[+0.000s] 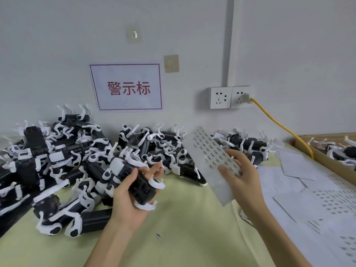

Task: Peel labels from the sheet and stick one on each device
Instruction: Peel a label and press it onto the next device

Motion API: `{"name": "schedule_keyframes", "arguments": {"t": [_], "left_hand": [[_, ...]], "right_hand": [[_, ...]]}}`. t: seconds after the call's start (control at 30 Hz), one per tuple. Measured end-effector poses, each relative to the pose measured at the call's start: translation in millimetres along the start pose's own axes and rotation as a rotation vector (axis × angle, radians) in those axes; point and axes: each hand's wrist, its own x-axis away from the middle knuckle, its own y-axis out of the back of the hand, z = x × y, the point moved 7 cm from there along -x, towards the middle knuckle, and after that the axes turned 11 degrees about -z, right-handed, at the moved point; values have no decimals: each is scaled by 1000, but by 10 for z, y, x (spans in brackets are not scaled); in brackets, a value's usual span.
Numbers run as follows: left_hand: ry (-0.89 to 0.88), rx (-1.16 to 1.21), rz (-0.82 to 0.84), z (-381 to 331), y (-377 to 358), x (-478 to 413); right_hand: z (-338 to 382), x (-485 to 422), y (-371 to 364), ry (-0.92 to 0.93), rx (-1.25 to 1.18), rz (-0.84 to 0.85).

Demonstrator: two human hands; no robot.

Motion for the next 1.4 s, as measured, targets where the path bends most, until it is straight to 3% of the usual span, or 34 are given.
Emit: {"name": "schedule_keyframes", "arguments": {"t": [0.17,0.37,0.57,0.73,0.87,0.97,1.27,1.4], "left_hand": [[103,-45,246,239,-327,174],[183,-113,171,334,-325,253],[179,-154,158,308,-244,219],[149,-257,175,348,-259,225],[155,-292,213,382,-290,251],[152,-270,200,377,-295,247],[103,-386,223,412,-337,264],[78,-430,158,398,-288,233]], "right_hand": [[16,60,-62,-76,-146,17],[-2,219,-301,-64,-94,138],[131,364,-382,440,429,93],[168,428,-432,570,549,91],[120,426,-457,539,529,168],[57,397,-444,410,433,225],[6,337,-377,403,474,112],[-16,358,-412,369,439,109]]}}
